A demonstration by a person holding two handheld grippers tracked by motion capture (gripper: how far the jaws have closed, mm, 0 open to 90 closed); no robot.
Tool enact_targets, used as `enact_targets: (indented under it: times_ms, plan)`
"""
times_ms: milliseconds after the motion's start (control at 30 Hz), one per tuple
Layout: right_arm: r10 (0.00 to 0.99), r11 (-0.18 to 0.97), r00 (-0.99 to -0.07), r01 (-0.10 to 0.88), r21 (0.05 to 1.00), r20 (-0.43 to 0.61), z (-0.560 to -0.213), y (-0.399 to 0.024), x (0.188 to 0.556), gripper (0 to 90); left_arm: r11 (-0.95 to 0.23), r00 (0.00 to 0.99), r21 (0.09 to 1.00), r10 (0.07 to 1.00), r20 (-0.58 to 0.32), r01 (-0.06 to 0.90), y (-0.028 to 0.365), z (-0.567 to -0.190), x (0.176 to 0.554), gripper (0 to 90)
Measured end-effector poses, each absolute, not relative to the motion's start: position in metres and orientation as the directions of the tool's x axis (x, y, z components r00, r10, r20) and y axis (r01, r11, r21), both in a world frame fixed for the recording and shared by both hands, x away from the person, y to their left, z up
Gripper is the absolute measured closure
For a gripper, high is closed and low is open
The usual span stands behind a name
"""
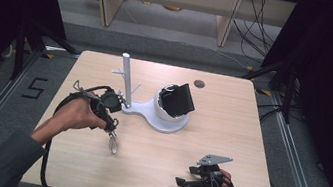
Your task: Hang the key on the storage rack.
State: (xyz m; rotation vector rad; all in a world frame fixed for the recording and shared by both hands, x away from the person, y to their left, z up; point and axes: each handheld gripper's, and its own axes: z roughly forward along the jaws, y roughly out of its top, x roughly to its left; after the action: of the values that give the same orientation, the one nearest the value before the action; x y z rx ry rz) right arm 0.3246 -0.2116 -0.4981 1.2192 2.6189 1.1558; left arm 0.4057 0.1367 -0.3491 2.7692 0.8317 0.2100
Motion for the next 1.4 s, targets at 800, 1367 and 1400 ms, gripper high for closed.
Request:
enact_targets:
  times_ms: [800,1367,1400]
  plan:
    - [0.665,0.422,-0.695,0.651,0.631,0.273,-0.498,-0.213,0.325,29.2,-0.774,0.794,0.266,0.606,0.052,0.574,0.161,-0.31,0.421,73.2]
    - [0.663,0.423,-0.698,0.647,0.634,0.27,-0.498,-0.213,0.326,29.2,-0.731,0.742,0.288,0.664,0.092,0.618,0.175,-0.273,0.449,73.2]
    - [0.668,0.42,-0.691,0.656,0.627,0.276,-0.498,-0.213,0.325,29.2,-0.729,0.739,0.29,0.666,0.095,0.62,0.175,-0.272,0.45,73.2]
